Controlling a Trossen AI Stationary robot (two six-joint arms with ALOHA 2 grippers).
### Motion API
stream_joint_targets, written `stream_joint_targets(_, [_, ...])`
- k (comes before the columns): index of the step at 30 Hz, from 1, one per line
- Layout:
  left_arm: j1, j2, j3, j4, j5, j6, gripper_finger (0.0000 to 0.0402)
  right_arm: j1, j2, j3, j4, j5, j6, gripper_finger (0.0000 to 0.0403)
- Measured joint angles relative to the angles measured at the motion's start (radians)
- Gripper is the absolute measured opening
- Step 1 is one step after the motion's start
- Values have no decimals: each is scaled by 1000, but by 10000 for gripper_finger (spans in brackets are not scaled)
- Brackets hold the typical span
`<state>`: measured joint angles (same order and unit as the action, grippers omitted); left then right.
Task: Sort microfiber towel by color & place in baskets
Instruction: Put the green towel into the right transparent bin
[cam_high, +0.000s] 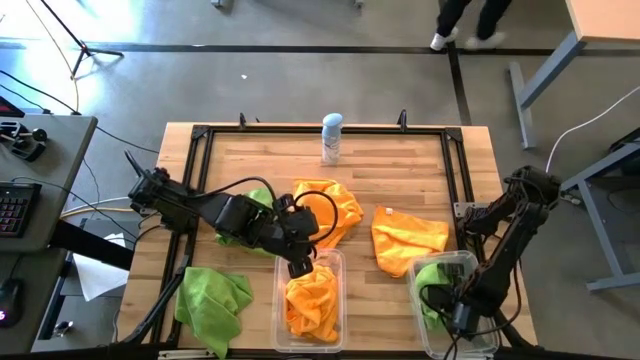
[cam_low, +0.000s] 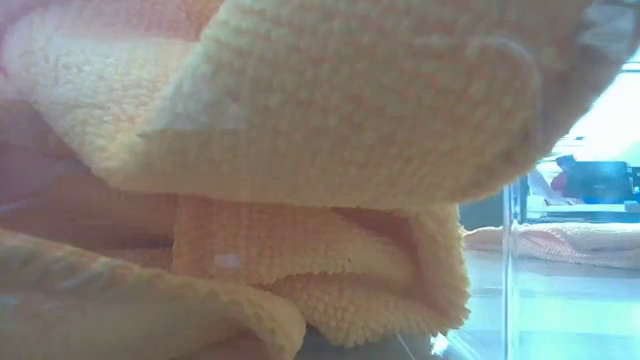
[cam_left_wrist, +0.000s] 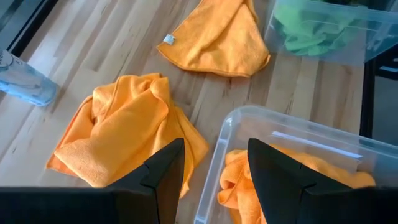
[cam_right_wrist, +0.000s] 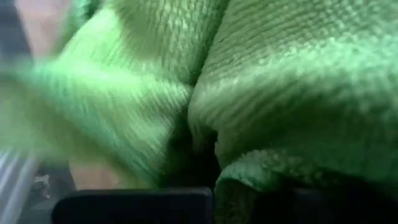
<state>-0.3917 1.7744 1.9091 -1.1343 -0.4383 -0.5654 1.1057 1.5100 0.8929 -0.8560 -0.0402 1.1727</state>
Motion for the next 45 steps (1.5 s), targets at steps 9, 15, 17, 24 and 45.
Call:
stream_joint_targets(9, [-23, 0, 0, -40, -39, -44, 163, 0, -1, 39, 5, -43, 23, 78])
stream_joint_targets(15, [-21, 0, 0, -41, -40, -31, 163, 0, 0, 167, -147, -26, 23, 151])
stream_joint_targets(17, [-21, 0, 0, -41, -40, -20, 163, 0, 0, 219, -212, -11, 23, 175])
stream_joint_targets(24, [-20, 0, -42, -33, -43, 19, 163, 0, 0, 410, -426, 13, 58, 223])
stream_joint_targets(45, [35, -291, -551, 127, 47, 92, 163, -162, 2, 729, -597, 708, 133, 21])
